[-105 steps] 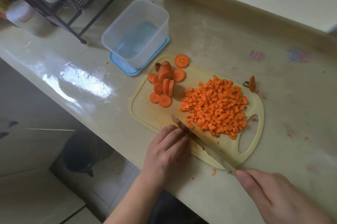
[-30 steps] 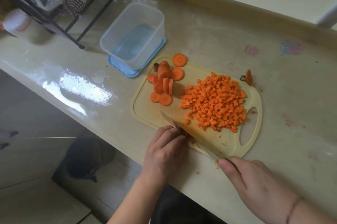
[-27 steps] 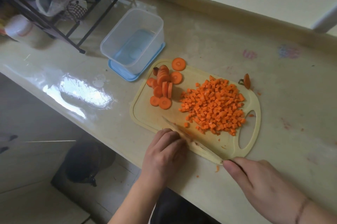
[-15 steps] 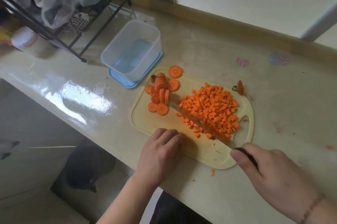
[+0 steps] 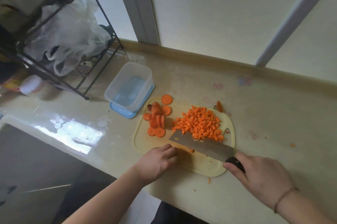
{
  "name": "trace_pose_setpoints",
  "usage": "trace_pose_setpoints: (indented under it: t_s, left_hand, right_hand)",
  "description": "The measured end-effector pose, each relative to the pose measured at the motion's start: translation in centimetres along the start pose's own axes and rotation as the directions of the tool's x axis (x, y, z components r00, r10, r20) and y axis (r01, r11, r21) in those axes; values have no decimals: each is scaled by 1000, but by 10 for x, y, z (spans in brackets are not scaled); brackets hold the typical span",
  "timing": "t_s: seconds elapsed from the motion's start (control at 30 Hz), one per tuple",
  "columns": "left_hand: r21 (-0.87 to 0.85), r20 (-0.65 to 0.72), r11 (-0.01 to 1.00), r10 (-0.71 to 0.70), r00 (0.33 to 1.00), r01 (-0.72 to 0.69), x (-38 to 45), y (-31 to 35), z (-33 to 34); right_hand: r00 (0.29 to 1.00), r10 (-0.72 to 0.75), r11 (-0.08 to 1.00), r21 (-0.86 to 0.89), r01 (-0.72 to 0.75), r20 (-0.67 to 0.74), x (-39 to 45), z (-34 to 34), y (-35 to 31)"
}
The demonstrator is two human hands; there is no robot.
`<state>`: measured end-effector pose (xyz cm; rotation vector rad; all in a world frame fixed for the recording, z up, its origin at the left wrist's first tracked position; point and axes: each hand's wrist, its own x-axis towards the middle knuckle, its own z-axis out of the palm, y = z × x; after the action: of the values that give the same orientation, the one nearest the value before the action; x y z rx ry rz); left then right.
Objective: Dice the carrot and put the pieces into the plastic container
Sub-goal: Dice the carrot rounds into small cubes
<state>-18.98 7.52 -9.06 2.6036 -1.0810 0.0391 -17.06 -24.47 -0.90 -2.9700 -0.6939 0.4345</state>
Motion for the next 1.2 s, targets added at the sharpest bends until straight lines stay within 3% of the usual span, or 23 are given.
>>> trace_pose_setpoints:
  t_s: [0.13, 0.3, 0.6, 0.93, 1.2]
  left_hand:
    - [-22, -2, 999, 37, 999, -37, 13, -14, -1]
    - [7, 19, 978, 208, 978, -208, 15, -19, 0]
    - [-37, -16, 960, 276, 961, -276, 11, -31, 8]
    - [59, -34, 923, 382, 924, -379, 9, -45, 9]
    - [121, -8, 926, 360, 933, -357, 2, -45, 6]
  right_hand:
    - [995, 89, 995, 53, -86, -52, -9, -2, -2]
    - [978, 192, 980, 61, -188, -74, -15, -3, -5]
    - [968, 241, 969, 80, -235, -76, -16, -1, -27]
    - [950, 292, 954, 106, -281, -108, -26, 0, -35]
    - [944, 309, 947, 131, -294, -113, -29, 2, -42]
